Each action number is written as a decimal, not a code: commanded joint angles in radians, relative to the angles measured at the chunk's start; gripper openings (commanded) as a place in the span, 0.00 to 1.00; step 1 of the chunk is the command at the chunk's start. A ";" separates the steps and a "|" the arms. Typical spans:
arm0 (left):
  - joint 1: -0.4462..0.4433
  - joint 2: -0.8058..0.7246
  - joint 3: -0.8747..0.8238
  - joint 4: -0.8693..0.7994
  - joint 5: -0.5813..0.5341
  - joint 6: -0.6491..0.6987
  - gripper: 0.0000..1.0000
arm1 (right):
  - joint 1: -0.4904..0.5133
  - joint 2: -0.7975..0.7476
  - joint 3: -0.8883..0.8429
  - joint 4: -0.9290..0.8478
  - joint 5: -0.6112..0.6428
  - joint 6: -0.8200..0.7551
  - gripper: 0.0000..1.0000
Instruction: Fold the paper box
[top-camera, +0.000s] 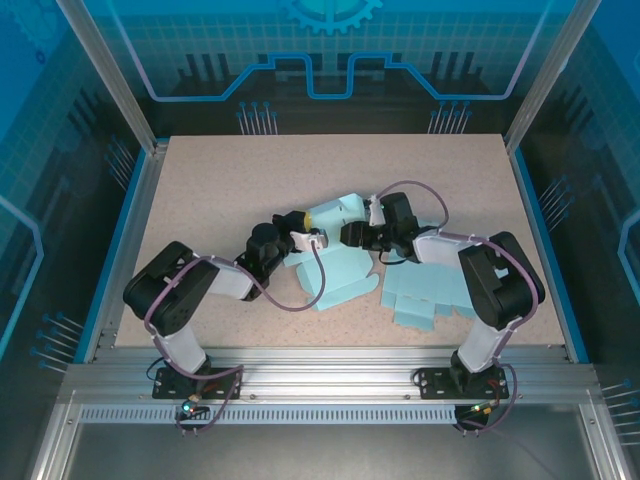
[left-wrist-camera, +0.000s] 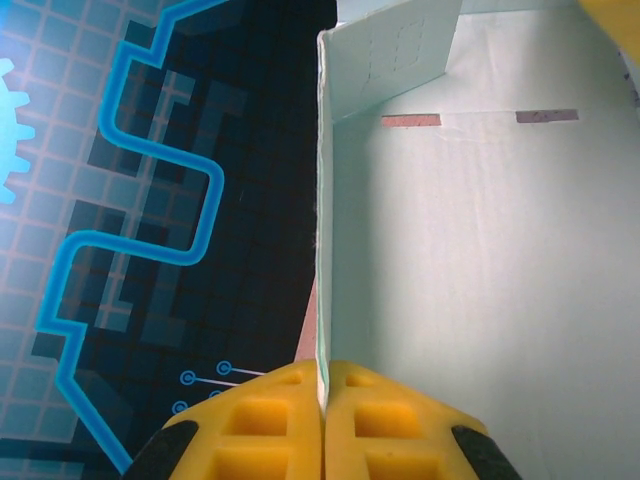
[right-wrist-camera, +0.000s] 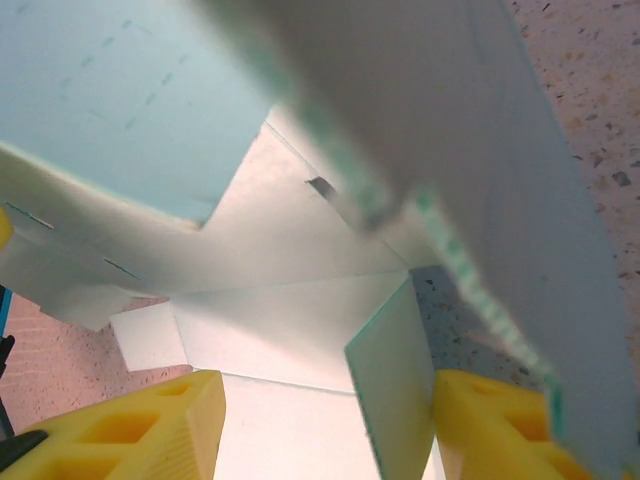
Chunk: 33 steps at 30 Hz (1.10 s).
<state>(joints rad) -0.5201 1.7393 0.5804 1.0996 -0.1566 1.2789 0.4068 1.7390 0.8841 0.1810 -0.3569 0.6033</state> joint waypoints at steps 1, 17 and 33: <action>-0.003 0.001 -0.007 0.087 -0.020 0.026 0.00 | -0.029 -0.039 -0.031 -0.013 -0.028 0.005 0.58; -0.003 -0.017 -0.019 0.070 -0.005 0.021 0.00 | -0.241 -0.178 0.063 -0.217 0.001 -0.109 0.44; -0.004 0.026 0.004 0.026 -0.017 0.081 0.00 | -0.223 0.210 0.400 -0.294 -0.141 -0.240 0.37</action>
<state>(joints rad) -0.5201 1.7435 0.5732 1.1233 -0.1619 1.3178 0.1642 1.9457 1.2888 -0.1081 -0.4286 0.4046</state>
